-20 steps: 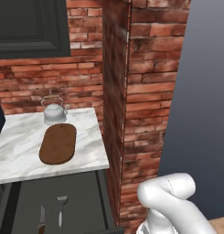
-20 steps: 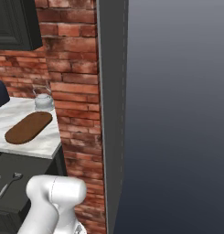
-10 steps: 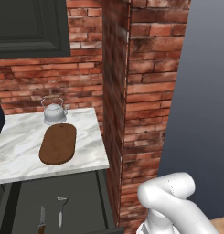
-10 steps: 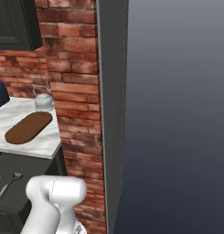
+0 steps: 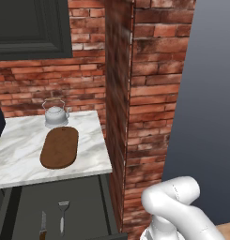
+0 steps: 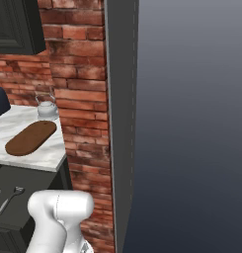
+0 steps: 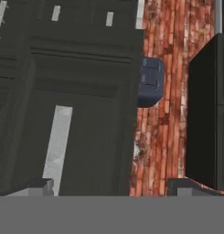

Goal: Open the drawer on the left and place the cutting tools on the cutting board.

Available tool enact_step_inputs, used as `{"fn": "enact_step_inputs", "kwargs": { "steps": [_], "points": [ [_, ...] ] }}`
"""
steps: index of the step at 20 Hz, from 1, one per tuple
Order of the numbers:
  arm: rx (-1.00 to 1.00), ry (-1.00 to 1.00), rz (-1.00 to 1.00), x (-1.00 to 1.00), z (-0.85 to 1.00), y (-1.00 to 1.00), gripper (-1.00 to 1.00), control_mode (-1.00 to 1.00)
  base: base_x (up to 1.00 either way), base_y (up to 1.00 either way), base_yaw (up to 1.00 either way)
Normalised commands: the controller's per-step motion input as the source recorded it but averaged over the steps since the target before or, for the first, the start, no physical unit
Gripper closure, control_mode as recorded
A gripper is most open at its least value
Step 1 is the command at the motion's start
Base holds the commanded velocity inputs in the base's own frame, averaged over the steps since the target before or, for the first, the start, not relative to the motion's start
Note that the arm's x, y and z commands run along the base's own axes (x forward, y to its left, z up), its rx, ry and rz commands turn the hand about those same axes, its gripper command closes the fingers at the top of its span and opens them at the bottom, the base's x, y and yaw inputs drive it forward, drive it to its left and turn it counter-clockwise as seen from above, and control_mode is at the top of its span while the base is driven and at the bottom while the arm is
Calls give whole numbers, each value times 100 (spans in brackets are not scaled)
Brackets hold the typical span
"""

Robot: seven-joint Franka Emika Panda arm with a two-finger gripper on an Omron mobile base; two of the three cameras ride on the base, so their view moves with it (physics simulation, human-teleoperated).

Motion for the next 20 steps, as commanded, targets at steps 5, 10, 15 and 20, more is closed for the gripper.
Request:
{"fn": "enact_step_inputs", "kwargs": {
  "steps": [5,10,15,20],
  "points": [
    [2,-1,-3,-26,69,-16,-100,-100,0,0,0],
    [5,0,-4,-7,79,-28,-100,-100,0,0,0],
    [11,-2,-5,-4,86,-29,-100,-100,0,0,0],
    [13,-4,-3,-2,83,-33,-100,-100,0,0,0]
  ]
}}
